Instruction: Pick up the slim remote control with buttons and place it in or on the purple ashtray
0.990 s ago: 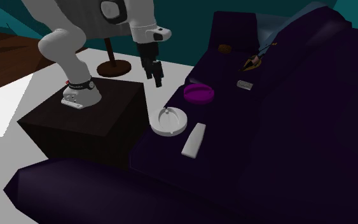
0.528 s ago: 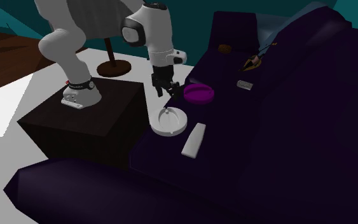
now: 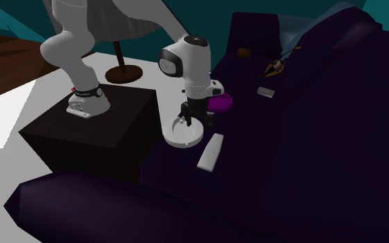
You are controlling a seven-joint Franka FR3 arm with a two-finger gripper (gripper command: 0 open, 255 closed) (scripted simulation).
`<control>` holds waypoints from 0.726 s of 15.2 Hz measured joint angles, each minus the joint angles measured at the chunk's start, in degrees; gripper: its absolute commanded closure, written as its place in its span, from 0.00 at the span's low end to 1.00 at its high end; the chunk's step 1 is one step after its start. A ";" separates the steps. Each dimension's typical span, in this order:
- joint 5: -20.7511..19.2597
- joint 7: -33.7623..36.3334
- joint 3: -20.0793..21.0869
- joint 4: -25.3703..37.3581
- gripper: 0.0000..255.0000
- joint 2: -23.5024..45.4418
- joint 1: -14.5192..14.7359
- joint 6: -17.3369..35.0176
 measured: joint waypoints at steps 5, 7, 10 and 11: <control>1.17 -7.18 3.74 11.14 0.00 11.60 -2.91 -0.57; 0.99 -9.24 4.80 14.91 0.00 15.08 -3.62 -1.16; 1.19 -10.20 5.48 17.02 0.00 17.92 -4.17 -0.52; 1.28 -10.34 5.63 17.53 0.00 18.69 -4.33 -0.26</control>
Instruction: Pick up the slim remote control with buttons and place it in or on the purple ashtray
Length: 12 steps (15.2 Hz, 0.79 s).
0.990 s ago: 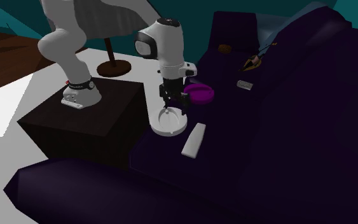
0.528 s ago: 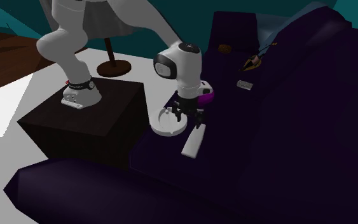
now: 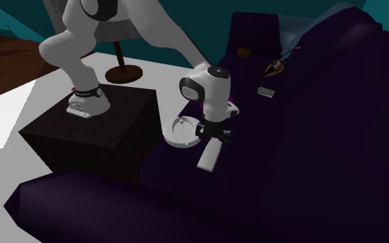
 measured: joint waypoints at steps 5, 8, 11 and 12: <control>0.49 -0.27 0.57 1.10 0.00 2.80 -0.41 1.69; 0.53 -0.28 0.62 1.26 0.00 3.08 -0.45 1.83; 0.53 -0.28 0.63 1.29 1.00 3.12 -0.45 1.85; 0.53 -0.28 0.63 1.30 1.00 3.09 -0.45 1.85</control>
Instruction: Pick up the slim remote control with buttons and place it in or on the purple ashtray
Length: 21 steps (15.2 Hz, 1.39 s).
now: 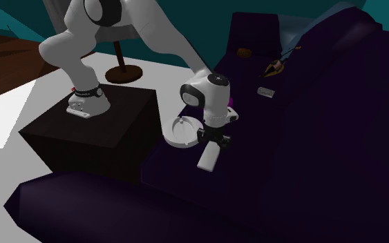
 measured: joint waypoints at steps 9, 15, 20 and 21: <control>0.00 0.00 0.00 -0.02 1.00 0.03 0.00 0.01; -0.54 0.25 -0.60 -1.22 1.00 -3.09 0.46 -1.93; -1.15 0.66 -1.19 -1.49 1.00 -5.72 0.91 -4.27; -1.29 0.66 -1.33 -1.71 1.00 -6.41 0.94 -4.75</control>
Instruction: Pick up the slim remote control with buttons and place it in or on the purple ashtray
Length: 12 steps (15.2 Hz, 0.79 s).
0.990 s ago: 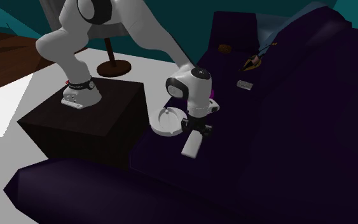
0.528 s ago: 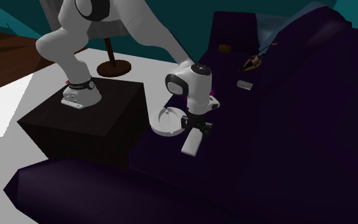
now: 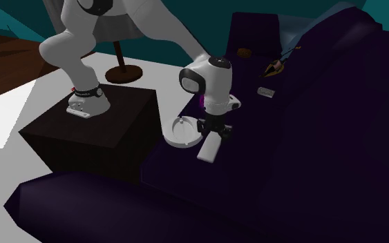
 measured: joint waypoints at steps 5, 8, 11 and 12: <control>-0.64 0.36 -0.56 0.06 1.00 -2.46 0.34 -2.50; -0.96 0.50 -0.84 -0.03 1.00 -3.78 0.49 -3.70; -1.40 2.93 -0.70 -2.36 1.00 -5.30 2.86 -2.86; -1.51 3.96 -0.55 -2.50 1.00 -5.34 3.72 -2.75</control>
